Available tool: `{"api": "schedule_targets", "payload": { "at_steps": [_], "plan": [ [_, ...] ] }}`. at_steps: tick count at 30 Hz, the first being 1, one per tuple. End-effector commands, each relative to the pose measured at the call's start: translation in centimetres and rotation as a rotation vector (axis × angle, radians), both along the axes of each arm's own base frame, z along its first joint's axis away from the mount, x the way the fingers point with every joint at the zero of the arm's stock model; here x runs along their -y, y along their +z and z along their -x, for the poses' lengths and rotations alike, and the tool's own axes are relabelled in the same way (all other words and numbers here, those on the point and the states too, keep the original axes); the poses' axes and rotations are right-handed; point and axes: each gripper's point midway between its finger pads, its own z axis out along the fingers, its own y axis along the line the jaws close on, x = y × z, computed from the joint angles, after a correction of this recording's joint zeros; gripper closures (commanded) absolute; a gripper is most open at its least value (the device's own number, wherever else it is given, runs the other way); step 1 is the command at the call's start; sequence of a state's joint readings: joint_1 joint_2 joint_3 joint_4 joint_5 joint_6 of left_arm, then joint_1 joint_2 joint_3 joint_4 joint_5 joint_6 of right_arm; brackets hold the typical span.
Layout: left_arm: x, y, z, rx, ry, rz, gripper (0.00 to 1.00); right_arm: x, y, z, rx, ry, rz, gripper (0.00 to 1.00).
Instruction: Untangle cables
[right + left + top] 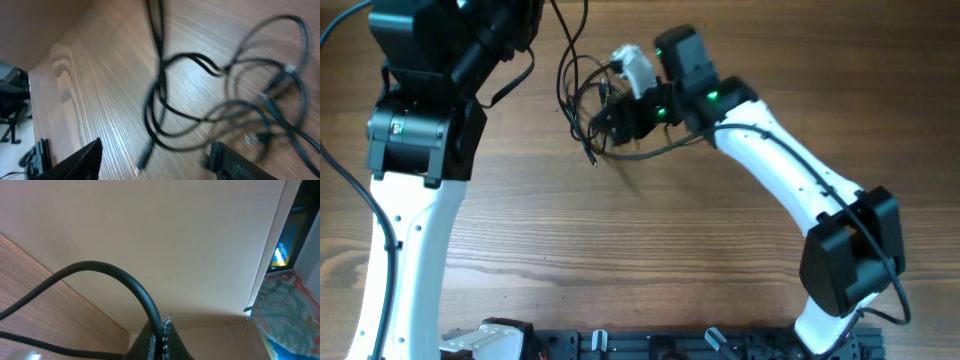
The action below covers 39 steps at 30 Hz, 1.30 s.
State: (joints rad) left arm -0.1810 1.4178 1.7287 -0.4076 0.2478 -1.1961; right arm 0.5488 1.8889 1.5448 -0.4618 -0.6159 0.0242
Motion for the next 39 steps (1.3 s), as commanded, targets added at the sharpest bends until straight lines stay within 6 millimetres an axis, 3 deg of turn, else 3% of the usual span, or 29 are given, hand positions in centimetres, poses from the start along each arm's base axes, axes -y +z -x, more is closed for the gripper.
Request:
{"api": "schedule_targets", "payload": {
  "at_steps": [1,4,7,13,15,17,18,20,24,28,32,34,36,39],
  "plan": [
    [0.2,1.5,1.2,0.031,-0.031,0.025,0.96,-2.3,-3.4,0.6,-0.025,0.002,0.040,0.29],
    [0.4,1.5,1.3,0.030,-0.040,0.025,0.96,-4.3,-6.0,0.3,-0.050,-0.015,0.033,0.33],
    [0.6,1.4,1.4,0.027,-0.052,0.025,0.96,-3.4,-9.3,-2.1,-0.062,-0.188,0.123,0.45],
    [0.3,0.5,1.4,0.000,-0.040,-0.003,0.96,-3.4,-8.6,-1.8,-0.086,-0.162,0.093,0.91],
    [-0.7,0.1,0.9,0.028,0.018,-0.105,0.96,-2.8,-6.6,-1.3,-0.113,-0.137,0.053,0.96],
    [-3.1,-1.3,0.3,-0.029,0.148,-0.147,0.96,-0.7,-4.5,-1.6,-0.145,-0.183,0.041,0.96],
    [-5.4,-1.7,-0.1,-0.038,0.252,-0.193,0.96,1.7,-3.2,-2.0,-0.162,-0.226,0.052,0.96],
    [-8.6,-1.5,-0.4,-0.035,0.365,-0.223,0.96,5.7,-2.6,-2.7,-0.207,-0.302,0.080,0.96],
    [-15.3,-1.4,-0.4,-0.048,0.522,-0.219,0.96,15.7,-5.7,-3.8,-0.325,-0.501,0.252,0.96],
    [-20.7,-2.5,0.6,-0.112,0.645,-0.226,0.96,22.9,-7.1,-4.5,-0.376,-0.680,0.366,0.96],
    [-26.0,-3.1,2.2,-0.149,0.767,-0.274,0.96,27.1,-7.6,-4.9,-0.394,-0.792,0.420,0.96],
    [-27.0,-3.9,2.8,-0.189,0.786,-0.274,0.96,28.1,-7.6,-4.9,-0.412,-0.828,0.414,0.96],
    [-26.3,-5.4,3.0,-0.247,0.737,-0.287,0.96,27.6,-7.5,-5.0,-0.414,-0.810,0.391,0.96],
    [-23.4,-5.5,2.0,-0.214,0.559,-0.369,0.96,26.1,-7.3,-4.8,-0.406,-0.746,0.371,0.96]
  ]
}}
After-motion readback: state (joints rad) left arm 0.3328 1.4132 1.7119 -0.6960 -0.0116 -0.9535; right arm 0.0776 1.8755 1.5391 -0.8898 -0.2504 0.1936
